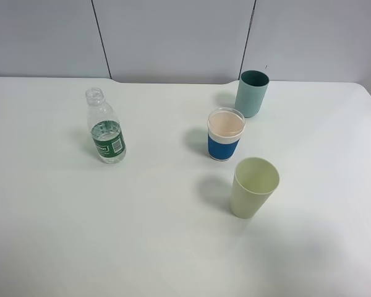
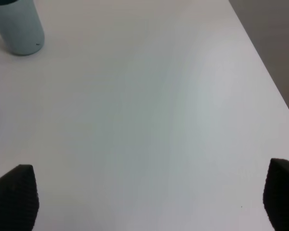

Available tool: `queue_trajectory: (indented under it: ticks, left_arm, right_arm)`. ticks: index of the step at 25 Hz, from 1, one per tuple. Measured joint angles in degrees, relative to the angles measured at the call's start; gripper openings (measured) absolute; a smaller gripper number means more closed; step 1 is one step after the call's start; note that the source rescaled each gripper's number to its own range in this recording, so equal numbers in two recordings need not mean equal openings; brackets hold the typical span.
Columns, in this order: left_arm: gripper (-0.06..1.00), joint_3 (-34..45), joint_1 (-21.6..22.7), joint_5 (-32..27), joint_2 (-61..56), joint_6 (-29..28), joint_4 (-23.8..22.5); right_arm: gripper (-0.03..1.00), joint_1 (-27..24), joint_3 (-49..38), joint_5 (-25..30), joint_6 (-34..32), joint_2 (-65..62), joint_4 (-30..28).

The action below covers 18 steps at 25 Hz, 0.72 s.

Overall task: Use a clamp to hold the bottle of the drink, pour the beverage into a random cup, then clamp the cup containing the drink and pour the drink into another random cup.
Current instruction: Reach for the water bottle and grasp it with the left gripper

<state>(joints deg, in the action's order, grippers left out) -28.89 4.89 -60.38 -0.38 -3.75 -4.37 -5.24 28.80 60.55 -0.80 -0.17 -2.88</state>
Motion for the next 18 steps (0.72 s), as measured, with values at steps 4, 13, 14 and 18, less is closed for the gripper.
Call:
queue_trajectory:
  ticks: [4, 13, 14, 18]
  left_arm:
    - [1.0, 0.0, 0.0, 0.0, 0.0, 0.0, 0.0]
    - [1.0, 0.0, 0.0, 0.0, 0.0, 0.0, 0.0]
    - [1.0, 0.0, 0.0, 0.0, 0.0, 0.0, 0.0]
    - [1.0, 0.0, 0.0, 0.0, 0.0, 0.0, 0.0]
  right_arm:
    - [0.88, 0.0, 0.0, 0.0, 0.0, 0.0, 0.0]
    - [0.88, 0.0, 0.0, 0.0, 0.0, 0.0, 0.0]
    - [0.88, 0.0, 0.0, 0.0, 0.0, 0.0, 0.0]
    - [0.88, 0.0, 0.0, 0.0, 0.0, 0.0, 0.0]
